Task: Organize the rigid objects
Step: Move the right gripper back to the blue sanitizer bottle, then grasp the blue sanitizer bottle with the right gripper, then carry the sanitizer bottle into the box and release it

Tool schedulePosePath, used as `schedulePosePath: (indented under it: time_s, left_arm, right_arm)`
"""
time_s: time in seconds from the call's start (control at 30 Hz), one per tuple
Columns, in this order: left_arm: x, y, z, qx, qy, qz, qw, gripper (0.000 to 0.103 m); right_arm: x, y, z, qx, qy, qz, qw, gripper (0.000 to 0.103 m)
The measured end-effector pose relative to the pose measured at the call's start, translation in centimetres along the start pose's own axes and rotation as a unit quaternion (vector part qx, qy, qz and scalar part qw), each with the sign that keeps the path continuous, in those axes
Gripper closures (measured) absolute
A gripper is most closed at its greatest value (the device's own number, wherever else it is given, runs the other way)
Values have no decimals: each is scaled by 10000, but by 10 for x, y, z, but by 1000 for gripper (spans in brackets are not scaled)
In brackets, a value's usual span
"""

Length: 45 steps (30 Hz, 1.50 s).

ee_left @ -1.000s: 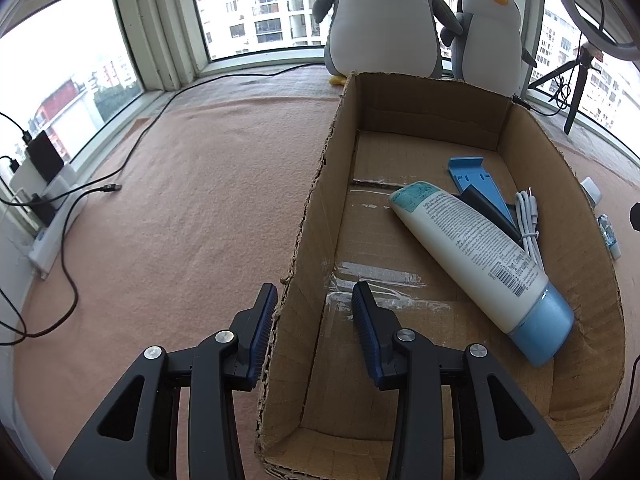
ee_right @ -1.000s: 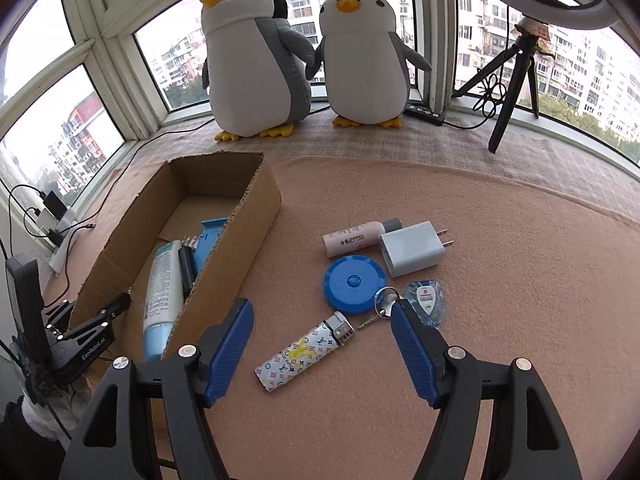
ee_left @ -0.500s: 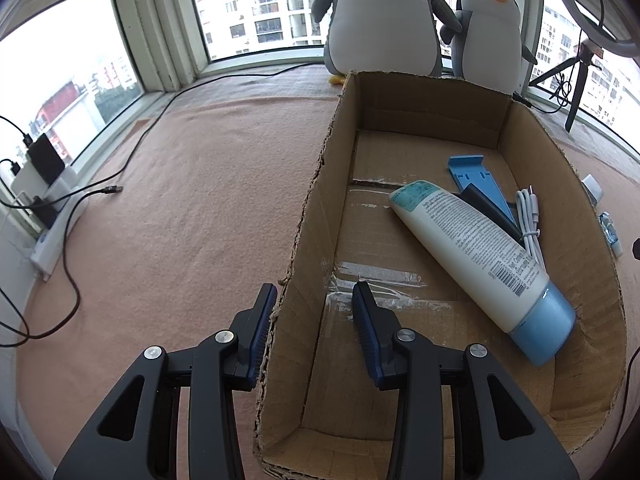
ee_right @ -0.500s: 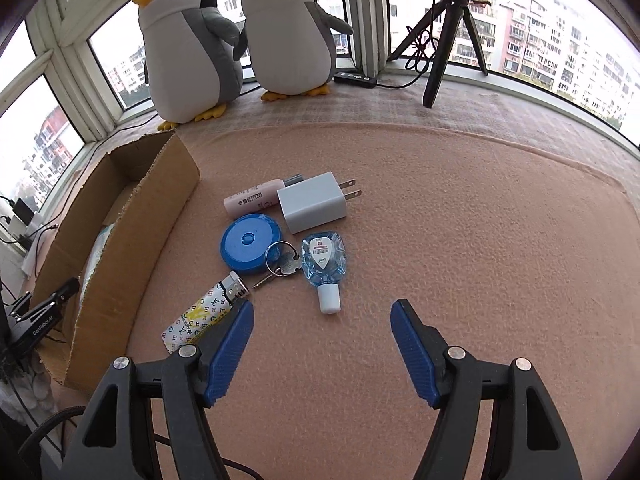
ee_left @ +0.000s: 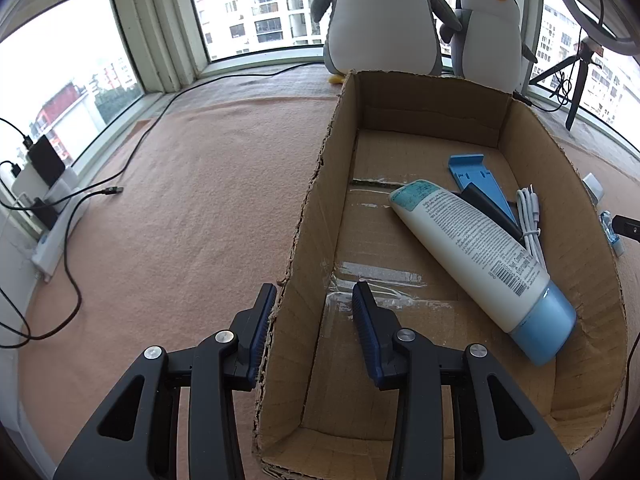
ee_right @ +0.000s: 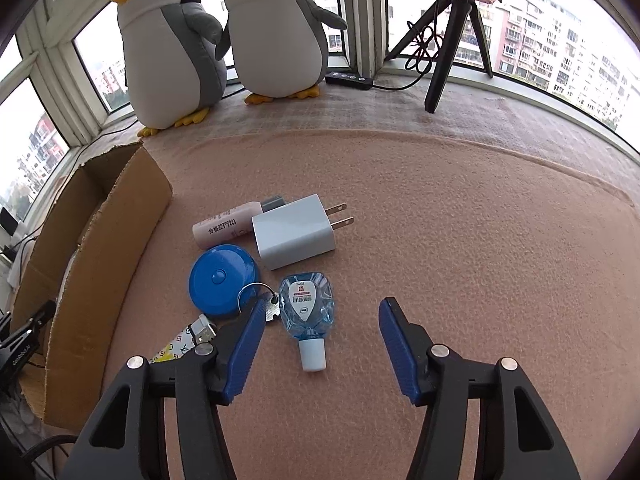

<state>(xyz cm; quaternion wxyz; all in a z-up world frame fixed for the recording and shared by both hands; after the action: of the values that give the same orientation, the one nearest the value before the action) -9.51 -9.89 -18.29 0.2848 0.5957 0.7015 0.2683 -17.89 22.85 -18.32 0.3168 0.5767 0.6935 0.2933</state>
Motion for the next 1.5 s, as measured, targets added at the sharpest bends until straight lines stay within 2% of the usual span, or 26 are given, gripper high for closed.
schedulePosePath:
  time_s: [0.07,0.2,0.3,0.43,0.9,1.1,1.27,1.5]
  left_arm:
    - [1,0,0,-1,1,0,10000,65]
    - [1,0,0,-2,1,1,10000,65]
    - [1,0,0,-3,6,8,10000,65]
    - [1,0,0,-4,9,6,10000,65]
    - [1,0,0,-5,2,4,10000,65]
    - [1,0,0,-5,5,5,10000,65]
    - [1,0,0,-4,4,6,10000,65]
    - [1,0,-1,-4,17,18,10000,65]
  right_arm:
    - [-3,-3,-2,-3,69,26,10000,51]
    - [-6,-12,-2,-95,161,45,9998,61]
    - [-8,-16,-1,-138,209,70,9997,63]
    - [-5,-17,1,-188,252,115,9994,75]
    - [13,-8,9,-189,263,290,9991,75]
    - [10,5,7,-36,197,258,9995,75]
    - [-6,26,-1,179,282,90,9994,75]
    - [-44,52,-23,486,353,-365,9975,75]
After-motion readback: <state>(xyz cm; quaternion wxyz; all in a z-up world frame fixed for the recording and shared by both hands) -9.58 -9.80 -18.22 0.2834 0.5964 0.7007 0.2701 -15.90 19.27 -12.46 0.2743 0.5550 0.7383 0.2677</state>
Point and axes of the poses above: each gripper's, at about its wrist camera, not at the fingertips, and y roughly against the way its jaws point, x to its right, z to its underside, the point moved 1 cm from there along -y, roughly the way its jaws point, and after that the axes turned 8 degrees about x, right-handed, at the moved point
